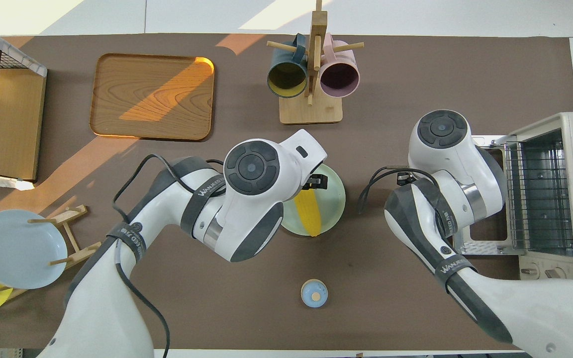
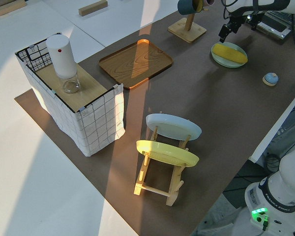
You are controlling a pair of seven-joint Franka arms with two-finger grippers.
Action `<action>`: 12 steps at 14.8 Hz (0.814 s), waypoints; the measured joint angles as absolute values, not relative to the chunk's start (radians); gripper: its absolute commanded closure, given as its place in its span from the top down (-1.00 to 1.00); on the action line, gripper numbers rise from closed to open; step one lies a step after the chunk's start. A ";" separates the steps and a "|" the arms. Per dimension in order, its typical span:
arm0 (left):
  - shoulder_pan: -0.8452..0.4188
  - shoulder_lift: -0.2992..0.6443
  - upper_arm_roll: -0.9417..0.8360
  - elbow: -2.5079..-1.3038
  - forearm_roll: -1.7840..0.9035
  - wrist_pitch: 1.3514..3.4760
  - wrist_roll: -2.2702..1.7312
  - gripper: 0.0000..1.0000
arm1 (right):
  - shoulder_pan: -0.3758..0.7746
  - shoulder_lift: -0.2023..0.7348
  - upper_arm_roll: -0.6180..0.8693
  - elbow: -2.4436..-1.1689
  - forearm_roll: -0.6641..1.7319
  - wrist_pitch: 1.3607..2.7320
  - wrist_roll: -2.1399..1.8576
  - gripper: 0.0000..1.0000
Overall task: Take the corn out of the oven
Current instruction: 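Grasp the yellow corn with the left gripper while the right gripper withdraws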
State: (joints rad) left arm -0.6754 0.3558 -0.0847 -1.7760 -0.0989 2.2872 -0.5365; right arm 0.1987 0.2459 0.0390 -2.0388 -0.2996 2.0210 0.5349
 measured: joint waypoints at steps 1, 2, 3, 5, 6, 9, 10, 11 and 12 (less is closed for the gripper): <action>-0.687 0.386 -0.083 -1.775 -0.097 2.310 -0.552 1.00 | 0.199 0.246 0.040 -2.053 -0.328 2.038 0.535 -1.00; -0.697 0.414 -0.082 -1.773 -0.088 2.326 -0.563 1.00 | 0.196 0.246 0.040 -2.069 -0.351 2.057 0.535 -1.00; -0.702 0.434 -0.080 -1.772 -0.076 2.335 -0.576 1.00 | 0.190 0.246 0.039 -2.081 -0.364 2.068 0.535 -1.00; -0.703 0.454 -0.078 -1.772 -0.059 2.356 -0.611 1.00 | 0.183 0.246 0.039 -2.091 -0.402 2.072 0.535 -1.00; -0.703 0.458 -0.077 -1.771 -0.057 2.363 -0.618 1.00 | 0.182 0.246 0.039 -2.096 -0.428 2.072 0.535 -1.00; -0.705 0.458 -0.077 -1.772 -0.053 2.364 -0.621 0.96 | 0.173 0.246 0.039 -2.103 -0.484 2.072 0.535 -1.00; -0.708 0.458 -0.077 -1.774 -0.046 2.364 -0.621 0.94 | 0.168 0.246 0.039 -2.106 -0.503 2.072 0.535 -1.00; -0.712 0.458 -0.077 -1.776 -0.037 2.364 -0.624 0.88 | 0.162 0.246 0.039 -2.108 -0.524 2.072 0.535 -1.00; -0.716 0.459 -0.077 -1.779 -0.031 2.364 -0.628 0.78 | 0.160 0.246 0.042 -2.109 -0.531 2.073 0.535 -1.00</action>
State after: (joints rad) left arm -0.7157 0.4586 -0.0772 -1.7792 -0.0307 2.3644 -0.6279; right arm 0.1599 0.2465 0.0416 -2.1095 -0.5313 2.0734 0.5349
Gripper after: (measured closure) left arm 0.022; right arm 0.991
